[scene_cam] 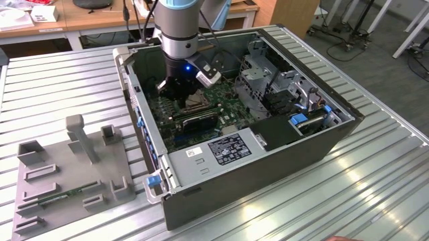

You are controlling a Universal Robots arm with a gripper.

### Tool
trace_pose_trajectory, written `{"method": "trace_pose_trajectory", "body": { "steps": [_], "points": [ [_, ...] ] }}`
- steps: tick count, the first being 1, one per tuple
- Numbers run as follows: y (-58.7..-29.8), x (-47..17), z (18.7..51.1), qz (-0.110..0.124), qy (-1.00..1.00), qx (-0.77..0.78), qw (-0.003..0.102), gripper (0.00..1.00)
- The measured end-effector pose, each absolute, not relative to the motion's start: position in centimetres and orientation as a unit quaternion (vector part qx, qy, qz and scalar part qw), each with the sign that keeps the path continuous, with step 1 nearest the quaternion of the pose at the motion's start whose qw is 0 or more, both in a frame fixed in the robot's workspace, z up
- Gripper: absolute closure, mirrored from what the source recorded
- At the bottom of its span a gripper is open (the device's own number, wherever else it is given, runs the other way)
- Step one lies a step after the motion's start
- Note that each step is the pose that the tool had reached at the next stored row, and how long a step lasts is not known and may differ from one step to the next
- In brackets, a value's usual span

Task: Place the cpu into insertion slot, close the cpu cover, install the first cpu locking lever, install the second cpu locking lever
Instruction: 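Install the second cpu locking lever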

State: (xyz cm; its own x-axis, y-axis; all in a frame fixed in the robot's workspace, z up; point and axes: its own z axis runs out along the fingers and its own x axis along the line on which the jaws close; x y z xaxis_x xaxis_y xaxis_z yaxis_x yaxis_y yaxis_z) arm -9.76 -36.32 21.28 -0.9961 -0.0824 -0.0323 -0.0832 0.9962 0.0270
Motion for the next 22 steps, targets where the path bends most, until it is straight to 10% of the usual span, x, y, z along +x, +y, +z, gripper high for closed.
{"method": "trace_pose_trajectory", "body": {
  "steps": [22],
  "points": [
    [-36.2,-9.0,24.8,0.014,0.999,-0.041,0.015,0.89]
  ]
}}
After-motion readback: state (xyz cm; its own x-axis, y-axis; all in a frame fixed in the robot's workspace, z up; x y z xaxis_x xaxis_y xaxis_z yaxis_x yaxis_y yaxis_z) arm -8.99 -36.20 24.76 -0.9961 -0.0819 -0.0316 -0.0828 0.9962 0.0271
